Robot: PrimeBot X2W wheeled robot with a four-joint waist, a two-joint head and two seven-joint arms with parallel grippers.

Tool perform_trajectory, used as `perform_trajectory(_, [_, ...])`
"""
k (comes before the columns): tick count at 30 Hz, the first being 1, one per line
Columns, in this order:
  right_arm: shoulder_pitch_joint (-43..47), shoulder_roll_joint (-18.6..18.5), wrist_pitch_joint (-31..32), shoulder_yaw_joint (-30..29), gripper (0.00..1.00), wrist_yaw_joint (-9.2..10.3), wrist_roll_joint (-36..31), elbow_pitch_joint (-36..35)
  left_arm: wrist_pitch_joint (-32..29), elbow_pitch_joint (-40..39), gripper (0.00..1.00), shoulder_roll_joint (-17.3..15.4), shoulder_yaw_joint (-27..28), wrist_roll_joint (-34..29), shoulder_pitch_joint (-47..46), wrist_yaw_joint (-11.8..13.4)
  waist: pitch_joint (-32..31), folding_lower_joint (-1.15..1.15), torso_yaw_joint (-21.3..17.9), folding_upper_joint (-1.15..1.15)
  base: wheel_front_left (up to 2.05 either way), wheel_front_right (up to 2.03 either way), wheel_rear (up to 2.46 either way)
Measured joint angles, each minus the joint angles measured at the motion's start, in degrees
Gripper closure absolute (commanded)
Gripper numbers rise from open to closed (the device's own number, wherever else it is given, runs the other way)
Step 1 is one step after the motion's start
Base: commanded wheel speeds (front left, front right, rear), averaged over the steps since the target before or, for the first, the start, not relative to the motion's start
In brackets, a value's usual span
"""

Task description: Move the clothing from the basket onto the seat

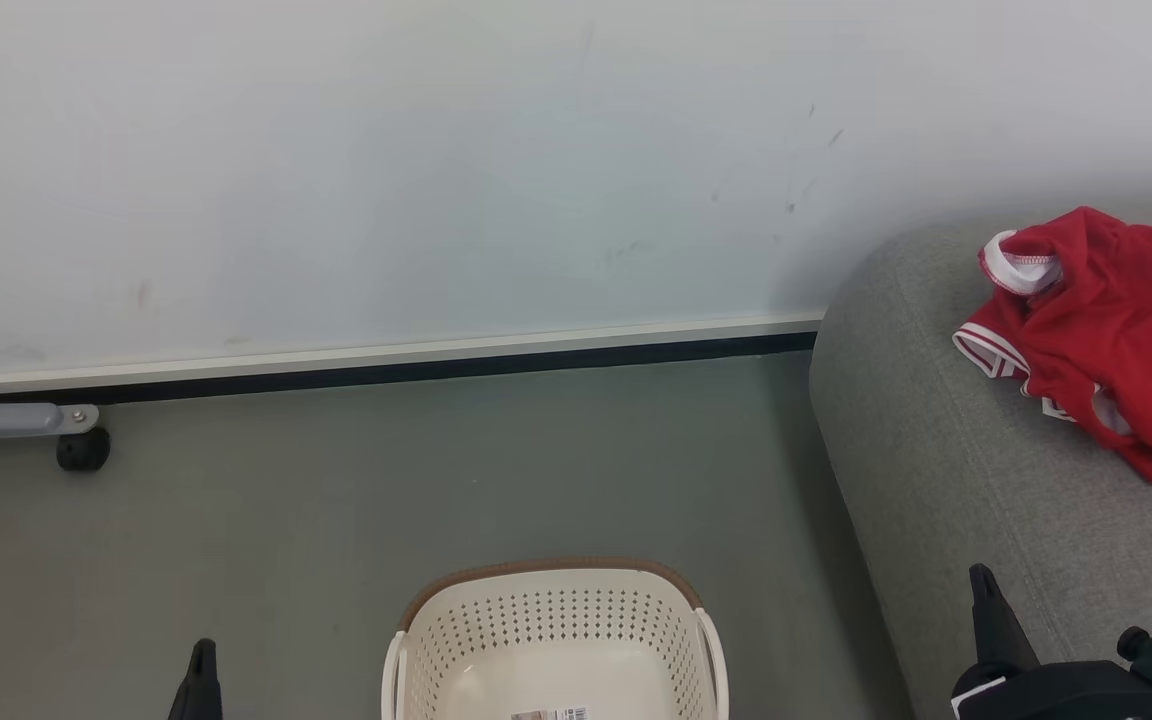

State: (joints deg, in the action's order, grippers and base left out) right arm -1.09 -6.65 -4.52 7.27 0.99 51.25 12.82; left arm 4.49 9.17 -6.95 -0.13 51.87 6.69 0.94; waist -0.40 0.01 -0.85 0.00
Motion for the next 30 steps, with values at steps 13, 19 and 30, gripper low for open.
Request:
perform_trajectory(13, [-0.84, 0.96, 2.76, -3.61, 1.0, -1.86, 9.71, 0.89, -2.6, 1.87, 1.0, 1.21, 1.38, 9.61, -2.82, -1.82, 0.12, 0.0, 0.2, 0.0, 0.0, 0.0, 0.0])
perform_trajectory(19, [-1.22, 1.36, 4.0, -5.3, 1.0, -2.61, 14.23, 1.38, -3.98, 2.92, 1.0, 1.63, 1.85, 13.76, -3.5, -2.63, 0.18, 0.0, 0.3, 0.0, 0.0, 0.0, 0.0])
perform_trajectory(30, [-2.01, 2.2, 6.11, -8.31, 1.0, -4.41, 22.38, 2.41, -6.01, 4.3, 1.0, 2.38, 3.1, 22.06, -5.7, -4.41, 0.28, 0.0, 0.47, 0.0, 0.0, 0.0, 0.0])
